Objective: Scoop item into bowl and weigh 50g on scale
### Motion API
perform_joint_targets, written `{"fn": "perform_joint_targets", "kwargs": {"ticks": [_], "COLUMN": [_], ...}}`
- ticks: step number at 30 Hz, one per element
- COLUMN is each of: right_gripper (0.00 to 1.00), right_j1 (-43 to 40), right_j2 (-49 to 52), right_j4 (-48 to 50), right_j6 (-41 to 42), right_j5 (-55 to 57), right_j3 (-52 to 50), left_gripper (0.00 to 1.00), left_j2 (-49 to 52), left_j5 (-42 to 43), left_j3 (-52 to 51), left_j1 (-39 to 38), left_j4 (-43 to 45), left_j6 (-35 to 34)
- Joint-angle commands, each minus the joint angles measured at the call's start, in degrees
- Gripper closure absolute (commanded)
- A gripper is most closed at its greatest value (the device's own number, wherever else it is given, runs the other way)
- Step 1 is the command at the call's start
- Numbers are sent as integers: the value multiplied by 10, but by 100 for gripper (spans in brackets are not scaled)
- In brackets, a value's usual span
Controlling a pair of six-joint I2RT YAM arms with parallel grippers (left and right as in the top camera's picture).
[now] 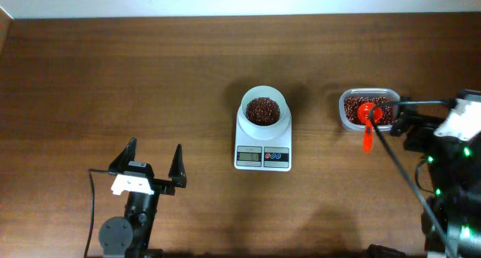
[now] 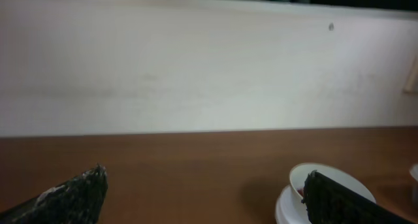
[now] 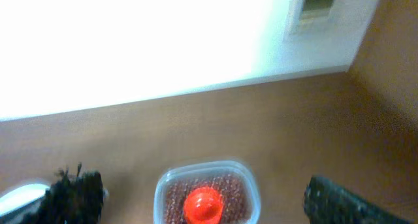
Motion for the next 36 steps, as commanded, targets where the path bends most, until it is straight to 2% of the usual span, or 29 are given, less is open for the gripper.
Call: {"fn": "perform_joint_targets", "kwargs": {"ticks": [1, 6, 10, 16, 21, 26, 30, 34, 36], "right_gripper": [1, 1, 1, 1, 1, 1, 1, 1, 1], "right_j1": [-2, -2, -2, -2, -2, -1, 11, 107, 160], "right_j2": [-50, -99, -141, -227, -292, -424, -421, -421, -421], "right_j4": [54, 205, 337, 591, 713, 597, 540, 433, 377], "right_j6": [-6, -7, -7, -41, -41, -40, -33, -34, -35], "right_j5": [57, 105, 105, 105, 106, 105, 87, 80, 113], "right_j3": [6, -30, -147, -368, -489, -491, -491, -491, -491], "left_gripper": [1, 1, 1, 1, 1, 1, 1, 1, 1], "left_j2": [-38, -60, -60, -59, -59, -59, -59, -59, -59], "left_j5": [4, -3, -27, -26, -26, -26, -26, -26, -26], "left_j3": [-42, -71, -71, -71, -71, -71, -71, -71, -71], "left_j1": [25, 50, 50, 50, 50, 50, 50, 50, 50], "left_j4": [16, -8, -90, -89, -88, -88, -88, -88, -88], "left_j6": [-9, -9, -5, 12, 12, 12, 12, 12, 12]}}
